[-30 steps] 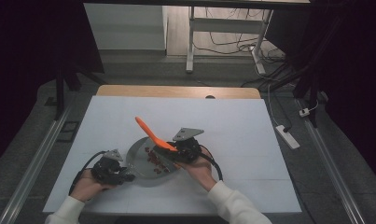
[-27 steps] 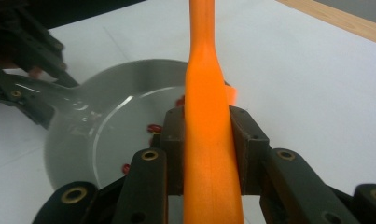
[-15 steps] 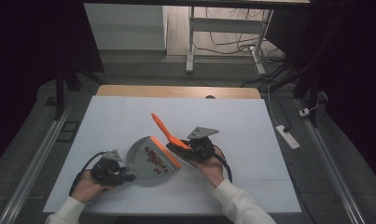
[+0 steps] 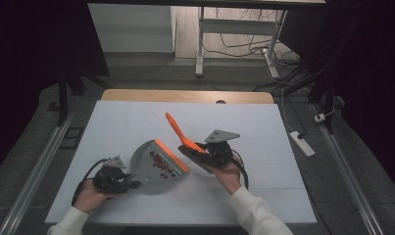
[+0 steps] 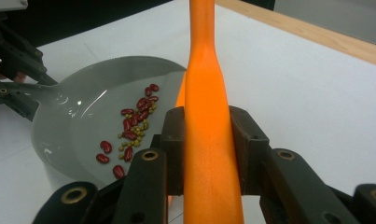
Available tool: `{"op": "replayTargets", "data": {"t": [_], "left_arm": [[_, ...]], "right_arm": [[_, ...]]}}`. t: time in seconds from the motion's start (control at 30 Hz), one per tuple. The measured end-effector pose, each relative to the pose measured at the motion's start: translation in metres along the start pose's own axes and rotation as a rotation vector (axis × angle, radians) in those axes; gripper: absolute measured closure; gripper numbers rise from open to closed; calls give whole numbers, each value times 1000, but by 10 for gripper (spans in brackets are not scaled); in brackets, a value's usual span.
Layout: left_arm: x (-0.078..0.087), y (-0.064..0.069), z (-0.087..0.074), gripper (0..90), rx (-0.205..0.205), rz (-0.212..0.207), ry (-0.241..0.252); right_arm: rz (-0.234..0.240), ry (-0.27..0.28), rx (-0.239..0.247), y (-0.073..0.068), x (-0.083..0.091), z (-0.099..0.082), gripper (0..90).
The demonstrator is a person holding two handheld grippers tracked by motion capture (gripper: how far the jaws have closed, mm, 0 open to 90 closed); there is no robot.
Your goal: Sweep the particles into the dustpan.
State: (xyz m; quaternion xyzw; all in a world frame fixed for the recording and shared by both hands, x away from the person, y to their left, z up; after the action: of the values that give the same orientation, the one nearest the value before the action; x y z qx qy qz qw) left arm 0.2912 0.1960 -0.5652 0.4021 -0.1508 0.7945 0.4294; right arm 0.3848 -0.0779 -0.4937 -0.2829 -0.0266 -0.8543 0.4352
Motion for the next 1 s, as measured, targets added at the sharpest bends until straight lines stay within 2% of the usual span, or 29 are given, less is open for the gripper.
{"op": "replayTargets", "data": {"t": [0.3,0.43,0.5,0.6,0.7,0.8,1.0], "left_arm": [[5,-4,1,615,50,33,46],[7,-6,3,615,77,44,75],[9,-6,2,615,83,55,83],[10,-6,2,615,94,63,95],[12,-5,2,615,105,71,106],[12,-5,2,615,105,82,107],[16,-1,3,615,119,101,123]], "right_arm": [[-27,13,-5,15,19,0,693],[-46,6,1,21,31,-10,694],[-52,6,-14,25,38,-16,694],[-38,9,-38,29,49,-24,694],[-46,11,-34,32,58,-29,694],[-55,13,-25,34,64,-33,693],[-62,15,-38,35,73,-41,693]]}}
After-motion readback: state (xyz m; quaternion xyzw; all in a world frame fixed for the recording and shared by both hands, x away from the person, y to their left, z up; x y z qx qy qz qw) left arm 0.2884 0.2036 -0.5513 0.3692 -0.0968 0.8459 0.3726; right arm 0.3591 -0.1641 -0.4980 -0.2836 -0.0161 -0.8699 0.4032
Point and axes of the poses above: each handheld gripper's, and its own axes: x roughly backward along the jaws, z roughly out of its top, y roughly to its right, the point moved 6 cm from there along -x, roughly forward along the jaws, and after that the axes turned 11 degrees about -x, right-handed, at the moved point
